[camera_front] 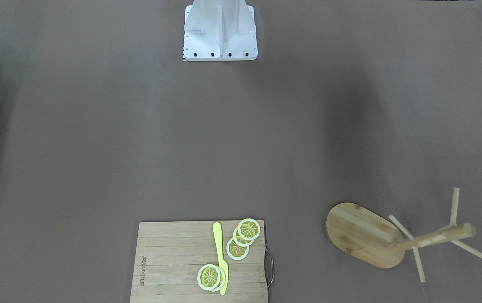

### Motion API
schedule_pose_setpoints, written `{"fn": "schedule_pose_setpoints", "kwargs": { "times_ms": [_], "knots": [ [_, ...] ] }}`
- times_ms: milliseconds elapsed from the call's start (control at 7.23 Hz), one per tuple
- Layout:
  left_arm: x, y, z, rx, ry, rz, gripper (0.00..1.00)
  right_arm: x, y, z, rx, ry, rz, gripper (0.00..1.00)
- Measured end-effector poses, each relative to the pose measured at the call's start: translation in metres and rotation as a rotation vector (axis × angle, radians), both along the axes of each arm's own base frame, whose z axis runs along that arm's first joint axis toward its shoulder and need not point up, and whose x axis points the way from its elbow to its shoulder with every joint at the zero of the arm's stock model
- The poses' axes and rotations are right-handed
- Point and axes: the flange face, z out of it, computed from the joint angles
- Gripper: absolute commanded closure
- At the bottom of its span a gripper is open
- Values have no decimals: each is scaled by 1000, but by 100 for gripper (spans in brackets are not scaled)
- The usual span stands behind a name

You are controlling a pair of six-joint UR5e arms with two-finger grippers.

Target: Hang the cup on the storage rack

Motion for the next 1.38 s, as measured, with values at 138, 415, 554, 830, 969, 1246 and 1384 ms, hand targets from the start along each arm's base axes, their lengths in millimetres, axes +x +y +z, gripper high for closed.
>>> {"fn": "schedule_pose_setpoints", "kwargs": {
  "times_ms": [138, 415, 554, 830, 969, 1246, 1384],
  "knots": [
    [0, 0, 0, 1, 0, 0, 1, 0, 0, 0, 0, 0, 0, 0],
    [0, 0, -2, 4, 1, 1, 1, 0, 0, 0, 1, 0, 0, 0],
    [1, -1, -3, 9, 1, 2, 1, -1, -1, -2, 4, -1, -1, 0],
    [2, -4, -10, 25, 3, 3, 1, -1, -2, -3, 6, -1, -1, 0],
    [2, -5, -9, 20, 1, 3, 1, -1, -2, -4, 7, -1, -1, 0],
    [2, -3, -1, 5, -5, 2, 2, -1, -3, -5, 8, -4, -1, 0],
    [1, -2, 1, 7, -17, 2, 1, -1, -3, -5, 8, -6, -2, 0]
  ]
}}
